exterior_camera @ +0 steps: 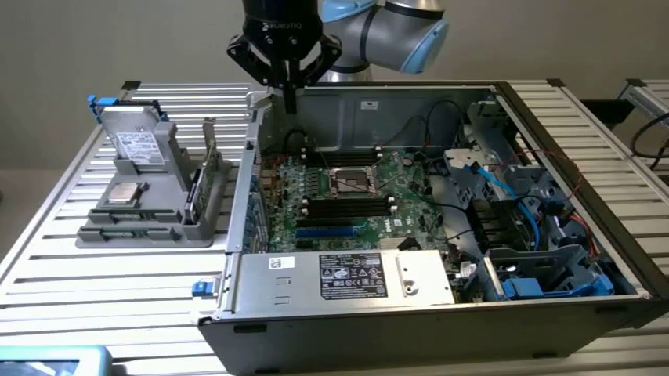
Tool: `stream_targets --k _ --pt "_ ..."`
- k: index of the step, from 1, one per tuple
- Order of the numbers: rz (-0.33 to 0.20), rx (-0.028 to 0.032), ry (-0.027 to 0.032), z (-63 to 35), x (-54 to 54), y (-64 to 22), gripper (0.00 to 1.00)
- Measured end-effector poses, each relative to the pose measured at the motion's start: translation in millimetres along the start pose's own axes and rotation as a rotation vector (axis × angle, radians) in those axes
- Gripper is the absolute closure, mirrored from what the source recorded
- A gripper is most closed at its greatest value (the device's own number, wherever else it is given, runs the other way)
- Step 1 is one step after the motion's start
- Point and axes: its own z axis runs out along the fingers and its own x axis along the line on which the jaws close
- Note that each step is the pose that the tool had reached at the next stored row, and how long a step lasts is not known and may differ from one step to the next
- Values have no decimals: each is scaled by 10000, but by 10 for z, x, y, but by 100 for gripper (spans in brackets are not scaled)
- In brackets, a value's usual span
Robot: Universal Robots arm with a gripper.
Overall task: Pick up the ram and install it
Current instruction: 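Reach for the ram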
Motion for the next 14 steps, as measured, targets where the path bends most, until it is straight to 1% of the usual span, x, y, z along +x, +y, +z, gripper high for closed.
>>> stream_targets --k 3,5,7,14 --pt "0 -1 -2 6 8 -43 89" --pt "1 -2 -2 6 50 -77 89" --pt "-1 -2 -2 5 120 -98 89" --pt "0 -1 -1 20 437 -133 89"
